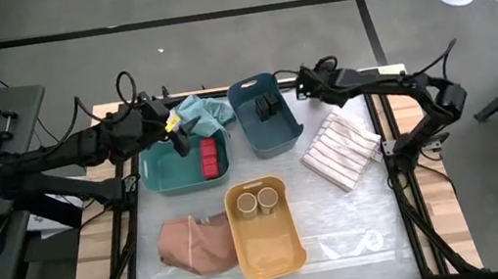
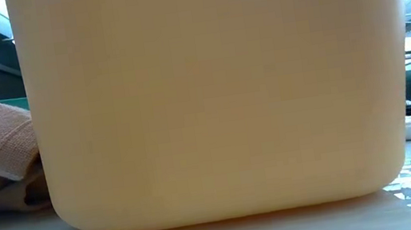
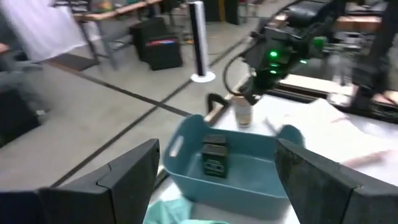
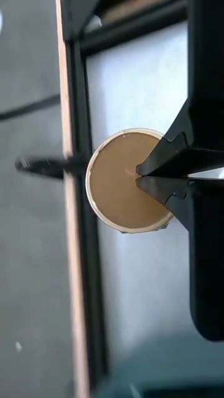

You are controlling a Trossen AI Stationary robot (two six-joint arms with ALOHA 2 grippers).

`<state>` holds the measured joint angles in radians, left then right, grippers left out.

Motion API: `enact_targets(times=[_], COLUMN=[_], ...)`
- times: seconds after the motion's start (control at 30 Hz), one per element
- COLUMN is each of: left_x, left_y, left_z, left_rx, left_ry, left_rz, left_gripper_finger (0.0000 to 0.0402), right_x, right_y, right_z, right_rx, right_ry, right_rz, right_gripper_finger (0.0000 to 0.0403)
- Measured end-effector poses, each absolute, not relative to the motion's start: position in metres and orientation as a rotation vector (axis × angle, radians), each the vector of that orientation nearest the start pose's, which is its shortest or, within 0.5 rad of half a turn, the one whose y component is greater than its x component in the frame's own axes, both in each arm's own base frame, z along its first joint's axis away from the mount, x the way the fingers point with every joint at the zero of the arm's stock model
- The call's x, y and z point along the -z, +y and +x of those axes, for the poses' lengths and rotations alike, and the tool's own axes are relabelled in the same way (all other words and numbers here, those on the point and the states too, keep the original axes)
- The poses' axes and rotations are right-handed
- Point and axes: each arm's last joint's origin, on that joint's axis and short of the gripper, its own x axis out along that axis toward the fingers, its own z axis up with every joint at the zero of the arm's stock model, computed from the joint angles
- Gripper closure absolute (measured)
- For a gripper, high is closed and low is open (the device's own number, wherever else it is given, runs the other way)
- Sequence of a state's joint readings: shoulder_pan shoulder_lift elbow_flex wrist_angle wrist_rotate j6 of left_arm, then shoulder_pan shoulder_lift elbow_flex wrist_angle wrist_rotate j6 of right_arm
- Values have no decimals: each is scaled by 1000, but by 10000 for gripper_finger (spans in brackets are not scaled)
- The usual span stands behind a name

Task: Sort spices by type
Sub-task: Put the gold seasoning bottle into the orange bin

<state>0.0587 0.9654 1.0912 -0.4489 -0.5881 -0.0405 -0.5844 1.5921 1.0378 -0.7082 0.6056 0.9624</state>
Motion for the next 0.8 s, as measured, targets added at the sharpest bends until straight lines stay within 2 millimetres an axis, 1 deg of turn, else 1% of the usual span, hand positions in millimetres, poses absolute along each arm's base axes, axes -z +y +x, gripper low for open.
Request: enact_targets(times=[0.13,0.27,0.37,0.47,0.63,0.73,0.8], left_x=[-381,-381,-382,-382,-382,-382,-382], left_y=[25,25,25,25,24,24,24], left_z=[192,192,191,191,191,192,192], left_rx=[-571,-563,-560,-554,-527,-534,-540], left_ry=[309,309,313,314,314,299,287], left_rz=[35,35,53,58,48,-4,-45], left_gripper_finger=[101,101,101,101,101,101,101], right_x=[-202,-204,-207,-212,-220,-225,-227], right_y=[-153,-127,-105,-85,-58,-45,-38], right_z=[251,264,269,266,252,251,255], right_rx=[1476,1377,1322,1301,1305,1253,1194], right_ry=[744,750,758,787,882,876,859], right_rz=[696,729,760,793,785,783,786], right_gripper_finger=[403,403,403,403,403,403,403])
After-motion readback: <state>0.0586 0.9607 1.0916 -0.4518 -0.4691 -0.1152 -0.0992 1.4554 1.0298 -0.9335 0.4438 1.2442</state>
